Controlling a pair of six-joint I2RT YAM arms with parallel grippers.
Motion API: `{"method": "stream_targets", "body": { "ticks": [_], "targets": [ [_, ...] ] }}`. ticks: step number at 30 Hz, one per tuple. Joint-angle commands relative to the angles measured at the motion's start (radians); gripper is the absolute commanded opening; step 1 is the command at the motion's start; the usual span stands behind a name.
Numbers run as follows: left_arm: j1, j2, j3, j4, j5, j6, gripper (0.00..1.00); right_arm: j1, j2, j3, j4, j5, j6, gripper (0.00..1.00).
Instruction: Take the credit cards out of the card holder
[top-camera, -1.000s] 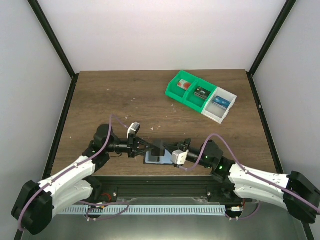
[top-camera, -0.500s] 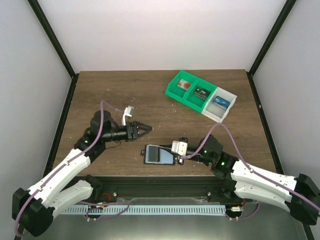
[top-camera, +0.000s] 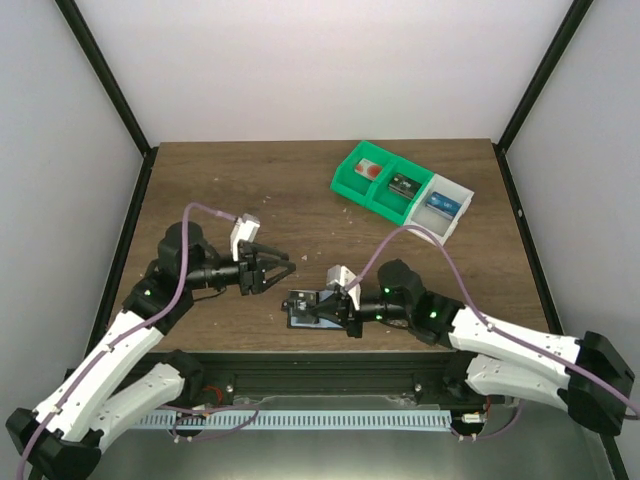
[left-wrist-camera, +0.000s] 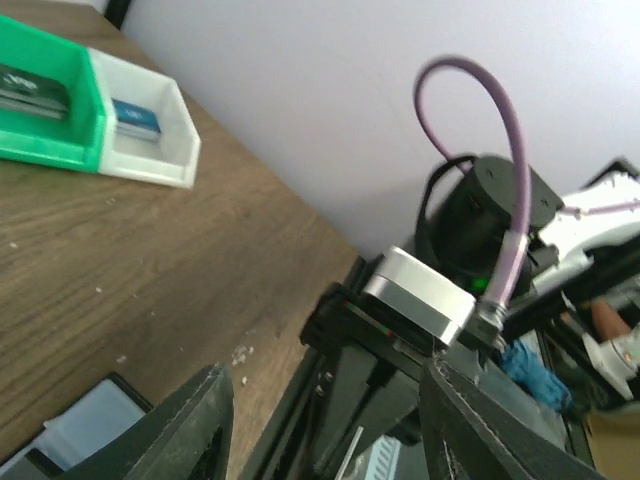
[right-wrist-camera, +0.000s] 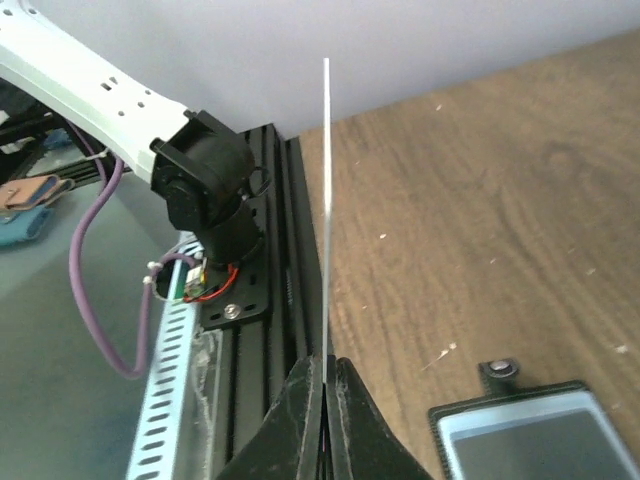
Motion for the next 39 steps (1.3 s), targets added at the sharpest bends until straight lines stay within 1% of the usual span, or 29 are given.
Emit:
{"method": "stream_targets", "body": {
  "ticks": [1,3,7,11,15,16,18,22,24,26,28,30,32,34,36,38,39],
  "targets": [
    [0.002,0.047,-0.028,-0.064,0.158,0.145,0.53,0.002,0.076,0.063,-0.022,-0.08,0.133,0.01],
    [0.002,0.08,-0.031,-0.1,0.183,0.186,0.53,-0.003,0.114,0.087,-0.023,-0.098,0.14,0.01],
    [0.002,0.087,-0.044,-0.129,0.171,0.228,0.53,-0.021,0.166,0.132,-0.032,-0.138,0.159,0.0],
    [0.001,0.076,-0.077,-0.108,0.161,0.209,0.53,-0.041,0.184,0.14,-0.043,-0.154,0.159,0.0],
    [-0.011,0.079,-0.096,-0.098,0.157,0.194,0.5,-0.07,0.171,0.133,-0.033,-0.207,0.177,0.0],
    [-0.013,0.081,-0.097,-0.098,0.155,0.195,0.48,-0.076,0.167,0.133,-0.034,-0.216,0.178,0.0],
    [-0.015,0.087,-0.096,-0.096,0.161,0.196,0.37,-0.09,0.16,0.143,-0.051,-0.231,0.172,0.0],
    [-0.018,0.105,-0.093,-0.096,0.18,0.202,0.01,-0.117,0.155,0.155,-0.085,-0.236,0.159,0.0],
    [-0.022,0.106,-0.093,-0.092,0.191,0.202,0.0,-0.125,0.149,0.154,-0.087,-0.222,0.163,0.01],
    [-0.024,0.099,-0.094,-0.084,0.171,0.19,0.0,-0.127,0.137,0.145,-0.084,-0.185,0.181,0.06],
    [-0.024,0.092,-0.099,-0.063,0.143,0.16,0.0,-0.127,0.119,0.123,-0.061,-0.135,0.212,0.17],
    [-0.023,0.083,-0.118,-0.011,0.112,0.093,0.0,-0.129,0.101,0.091,-0.032,-0.068,0.251,0.27],
    [-0.024,0.076,-0.153,0.071,0.077,0.005,0.0,-0.132,0.099,0.072,-0.012,-0.009,0.285,0.34],
    [-0.024,0.062,-0.198,0.192,0.041,-0.087,0.0,-0.132,0.095,0.06,0.03,-0.005,0.324,0.39],
    [-0.024,0.037,-0.259,0.307,-0.02,-0.195,0.0,-0.132,0.074,0.032,0.103,0.029,0.402,0.44],
    [-0.024,0.015,-0.313,0.421,-0.095,-0.302,0.0,-0.133,0.059,0.008,0.135,0.131,0.554,0.47],
    [-0.024,0.007,-0.333,0.453,-0.142,-0.341,0.0,-0.133,0.058,0.007,0.134,0.173,0.607,0.48]
  ]
}}
